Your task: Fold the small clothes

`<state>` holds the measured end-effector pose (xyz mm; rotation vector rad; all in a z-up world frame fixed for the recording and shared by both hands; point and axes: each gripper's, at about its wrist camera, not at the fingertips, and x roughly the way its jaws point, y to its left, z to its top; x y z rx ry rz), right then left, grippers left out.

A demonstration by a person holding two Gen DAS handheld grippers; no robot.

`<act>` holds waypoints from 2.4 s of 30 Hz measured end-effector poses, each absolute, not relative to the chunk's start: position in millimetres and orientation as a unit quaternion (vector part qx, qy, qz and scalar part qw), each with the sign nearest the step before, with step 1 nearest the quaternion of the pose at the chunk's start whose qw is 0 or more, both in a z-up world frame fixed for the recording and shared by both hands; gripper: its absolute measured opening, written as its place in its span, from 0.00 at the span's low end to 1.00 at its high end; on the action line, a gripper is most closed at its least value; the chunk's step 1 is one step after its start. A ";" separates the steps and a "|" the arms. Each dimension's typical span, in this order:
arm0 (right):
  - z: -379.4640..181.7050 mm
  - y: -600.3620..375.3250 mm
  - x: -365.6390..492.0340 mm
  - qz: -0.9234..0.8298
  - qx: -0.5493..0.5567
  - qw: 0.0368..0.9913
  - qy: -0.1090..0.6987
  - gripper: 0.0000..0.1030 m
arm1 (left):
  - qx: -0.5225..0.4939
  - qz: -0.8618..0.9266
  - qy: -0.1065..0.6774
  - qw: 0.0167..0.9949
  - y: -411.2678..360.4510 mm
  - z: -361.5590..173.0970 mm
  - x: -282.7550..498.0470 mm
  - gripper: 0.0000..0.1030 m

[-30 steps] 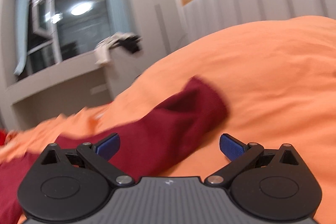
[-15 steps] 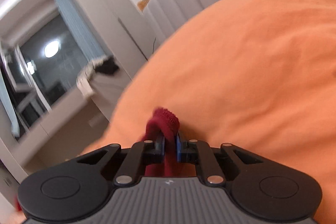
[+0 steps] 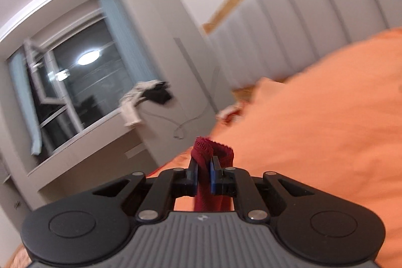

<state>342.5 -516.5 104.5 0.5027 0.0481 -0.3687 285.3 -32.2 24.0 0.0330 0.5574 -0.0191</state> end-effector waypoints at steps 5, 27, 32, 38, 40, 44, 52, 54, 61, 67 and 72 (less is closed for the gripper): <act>139.6 -437.5 370.5 -0.094 0.200 0.975 0.012 0.10 | -0.029 0.005 0.256 0.966 -7.2 42.4 283.8 1.00; 50.2 -119.6 439.4 0.182 0.037 0.962 0.201 0.10 | -0.131 0.086 0.247 0.956 78.3 65.6 291.7 1.00; 18.6 -88.4 423.9 0.207 0.000 0.942 0.263 0.13 | -0.144 0.102 0.249 0.952 88.5 63.0 296.2 0.99; 15.5 -99.3 400.4 0.238 -0.019 0.928 0.286 0.68 | -0.133 0.087 0.253 0.954 83.9 57.6 302.4 1.00; 19.2 -115.1 389.3 0.239 -0.024 0.928 0.285 0.75 | -0.125 0.076 0.254 0.956 77.6 55.6 303.8 1.00; 25.7 -156.1 364.2 0.218 -0.033 0.939 0.266 0.91 | -0.106 0.053 0.249 0.961 61.6 49.7 313.0 1.00; 17.9 -244.0 311.9 0.059 -0.132 0.968 0.207 1.00 | -0.092 0.005 0.266 0.959 15.1 32.3 340.5 1.00; 12.0 -262.5 313.1 0.013 -0.129 0.970 0.207 1.00 | -0.081 -0.001 0.274 0.958 5.2 29.1 351.2 1.00; -3.9 -306.0 329.3 -0.017 -0.057 0.975 0.213 0.95 | -0.107 -0.027 0.273 0.956 4.3 20.3 371.5 0.91; -19.7 -319.0 336.2 -0.004 -0.018 0.976 0.216 0.89 | -0.089 -0.089 0.274 0.953 0.0 12.9 374.8 0.71; -27.0 -321.6 339.3 0.002 -0.011 0.977 0.214 0.88 | -0.057 -0.115 0.296 0.947 -13.5 0.8 384.4 0.40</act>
